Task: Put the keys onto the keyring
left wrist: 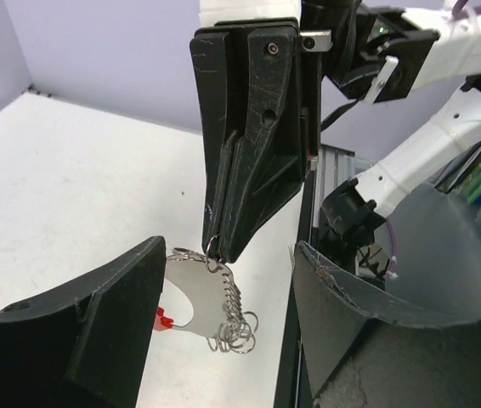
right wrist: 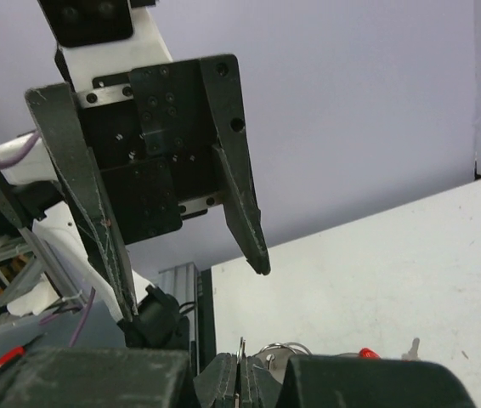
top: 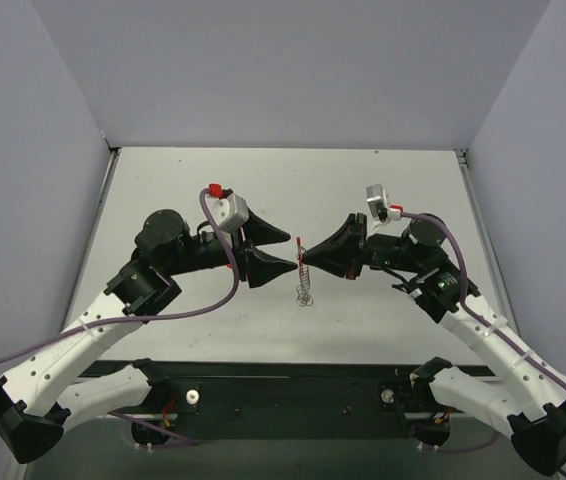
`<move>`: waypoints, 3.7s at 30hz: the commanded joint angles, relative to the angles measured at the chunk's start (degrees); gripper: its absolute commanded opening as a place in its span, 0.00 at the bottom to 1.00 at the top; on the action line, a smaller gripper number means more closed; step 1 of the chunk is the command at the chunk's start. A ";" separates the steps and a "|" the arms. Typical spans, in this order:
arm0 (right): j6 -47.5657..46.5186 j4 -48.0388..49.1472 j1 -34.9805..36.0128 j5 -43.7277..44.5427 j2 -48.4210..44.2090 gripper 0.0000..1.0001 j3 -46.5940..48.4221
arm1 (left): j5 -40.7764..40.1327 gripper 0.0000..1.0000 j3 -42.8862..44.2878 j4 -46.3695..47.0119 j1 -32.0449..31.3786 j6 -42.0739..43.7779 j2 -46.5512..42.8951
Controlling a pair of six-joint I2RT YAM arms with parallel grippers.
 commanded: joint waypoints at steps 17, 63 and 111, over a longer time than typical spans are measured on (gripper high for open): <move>19.72 38.38 -0.26 -7.39 1.53 0.00 -0.15 | 18.63 0.68 -11.30 48.50 10.59 -27.11 0.88; 24.12 43.05 0.00 -8.27 5.75 0.00 0.11 | 16.35 0.22 -2.51 30.06 5.06 -16.04 6.86; 10.26 22.53 0.27 -4.32 0.83 0.00 2.04 | -8.08 0.95 0.84 7.10 6.10 -7.69 -0.86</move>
